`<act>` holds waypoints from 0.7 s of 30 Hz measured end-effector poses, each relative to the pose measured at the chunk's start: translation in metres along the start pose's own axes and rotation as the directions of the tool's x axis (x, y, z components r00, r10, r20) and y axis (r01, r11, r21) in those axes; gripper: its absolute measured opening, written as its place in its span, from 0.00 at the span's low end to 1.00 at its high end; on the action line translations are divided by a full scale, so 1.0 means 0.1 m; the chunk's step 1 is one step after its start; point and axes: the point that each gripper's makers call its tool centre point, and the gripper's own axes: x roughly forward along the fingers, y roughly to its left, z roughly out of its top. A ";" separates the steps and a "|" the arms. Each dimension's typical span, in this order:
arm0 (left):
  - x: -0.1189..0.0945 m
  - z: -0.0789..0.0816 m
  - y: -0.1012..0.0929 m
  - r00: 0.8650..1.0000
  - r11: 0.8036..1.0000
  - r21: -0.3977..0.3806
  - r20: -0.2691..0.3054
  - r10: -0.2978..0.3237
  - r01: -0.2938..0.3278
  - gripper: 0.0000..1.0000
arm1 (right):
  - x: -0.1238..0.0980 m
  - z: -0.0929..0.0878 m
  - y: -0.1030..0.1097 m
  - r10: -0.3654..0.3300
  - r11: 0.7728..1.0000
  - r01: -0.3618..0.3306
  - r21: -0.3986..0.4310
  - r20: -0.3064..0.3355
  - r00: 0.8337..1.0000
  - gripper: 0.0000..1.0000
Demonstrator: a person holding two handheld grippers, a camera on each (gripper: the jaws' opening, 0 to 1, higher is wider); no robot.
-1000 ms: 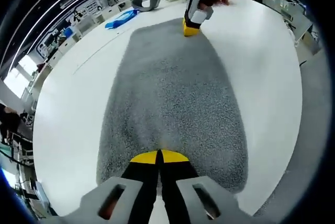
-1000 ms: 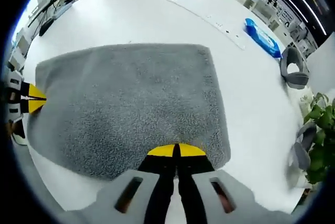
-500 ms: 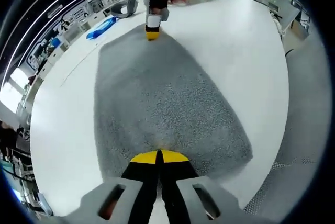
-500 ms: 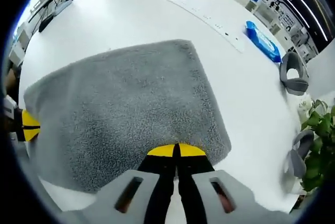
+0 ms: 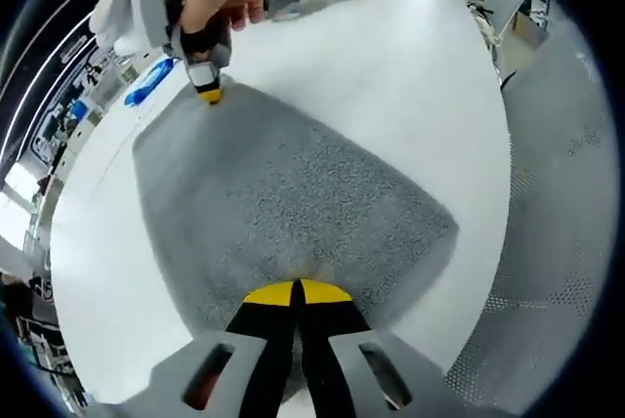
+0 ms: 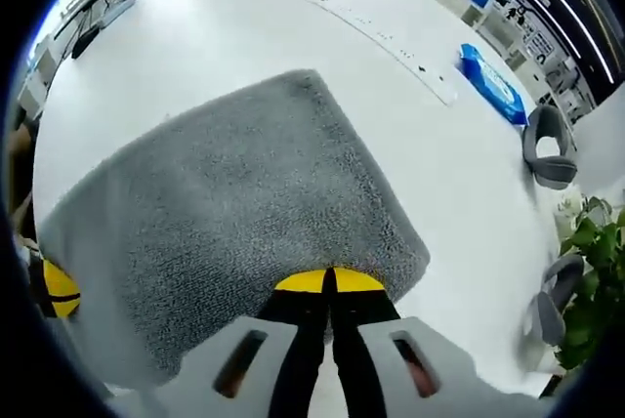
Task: Fold the towel on the table until its edges align and the towel forms a compact rectangular stack.
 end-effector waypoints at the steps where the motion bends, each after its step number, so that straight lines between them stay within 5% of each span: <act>1: 0.01 0.01 0.00 1.000 1.000 0.010 -0.007 -0.001 0.001 0.00 | 0.01 0.01 -0.01 0.002 1.000 -0.002 -0.002 0.000 1.000 0.00; 9: 0.07 0.13 0.02 0.999 0.992 0.122 -0.032 0.026 -0.022 0.00 | 0.06 0.09 -0.08 -0.002 1.000 0.002 -0.029 -0.008 1.000 0.00; 21: 0.15 0.26 0.12 1.000 0.999 0.043 0.001 0.029 -0.029 0.00 | 0.17 0.22 -0.25 0.004 0.999 -0.004 -0.039 -0.003 1.000 0.00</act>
